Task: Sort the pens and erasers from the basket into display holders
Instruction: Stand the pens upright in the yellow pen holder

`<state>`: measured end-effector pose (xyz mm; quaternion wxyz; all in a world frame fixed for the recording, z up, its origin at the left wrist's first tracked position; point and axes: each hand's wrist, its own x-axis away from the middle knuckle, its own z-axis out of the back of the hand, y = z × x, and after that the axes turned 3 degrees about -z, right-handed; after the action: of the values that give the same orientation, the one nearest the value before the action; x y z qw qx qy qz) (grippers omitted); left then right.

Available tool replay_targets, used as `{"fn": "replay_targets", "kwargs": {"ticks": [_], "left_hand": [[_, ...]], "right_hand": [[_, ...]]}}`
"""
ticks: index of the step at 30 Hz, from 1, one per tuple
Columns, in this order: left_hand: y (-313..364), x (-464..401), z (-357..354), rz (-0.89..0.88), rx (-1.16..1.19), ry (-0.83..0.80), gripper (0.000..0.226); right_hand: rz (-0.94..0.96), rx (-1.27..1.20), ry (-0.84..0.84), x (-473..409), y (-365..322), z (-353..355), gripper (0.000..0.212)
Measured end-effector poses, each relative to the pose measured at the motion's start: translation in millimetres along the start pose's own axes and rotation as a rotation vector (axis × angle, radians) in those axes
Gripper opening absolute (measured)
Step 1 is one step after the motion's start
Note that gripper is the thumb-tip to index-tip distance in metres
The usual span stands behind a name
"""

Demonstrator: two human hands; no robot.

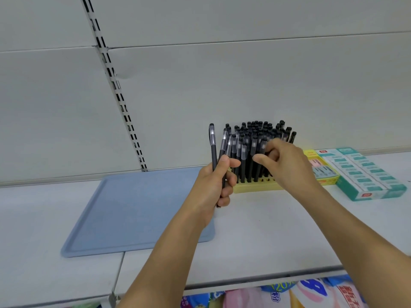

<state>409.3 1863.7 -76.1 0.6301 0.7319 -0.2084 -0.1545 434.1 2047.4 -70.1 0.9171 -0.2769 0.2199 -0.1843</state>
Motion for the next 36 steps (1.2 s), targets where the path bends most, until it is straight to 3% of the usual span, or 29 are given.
{"fn": "replay_targets", "kwargs": {"ticks": [3,7,9,13,16,19,36], "left_hand": [[-6,6,-7,0.0,0.027,-0.028,0.035],[-12,9,-18,0.046,0.034,-0.131,0.039],[-12,9,-23,0.059,0.015,-0.176,0.039],[-14,8,-22,0.081,-0.034,-0.109,0.038],[-19,6,-16,0.109,-0.028,-0.005,0.035],[-21,8,-14,0.093,-0.034,0.017,0.034],[-23,11,-15,0.049,-0.066,-0.025,0.035]], "right_hand": [[0.048,-0.117,0.148,17,-5,3,0.026],[0.059,-0.492,-0.21,28,-22,12,0.021],[-0.005,-0.626,-0.297,29,-24,16,0.022],[-0.071,-0.679,-0.095,24,-10,23,0.02],[-0.061,-0.638,0.115,13,1,31,0.017],[0.017,-0.502,0.183,10,8,31,0.013],[0.077,-0.204,0.084,-7,12,10,0.017]]}}
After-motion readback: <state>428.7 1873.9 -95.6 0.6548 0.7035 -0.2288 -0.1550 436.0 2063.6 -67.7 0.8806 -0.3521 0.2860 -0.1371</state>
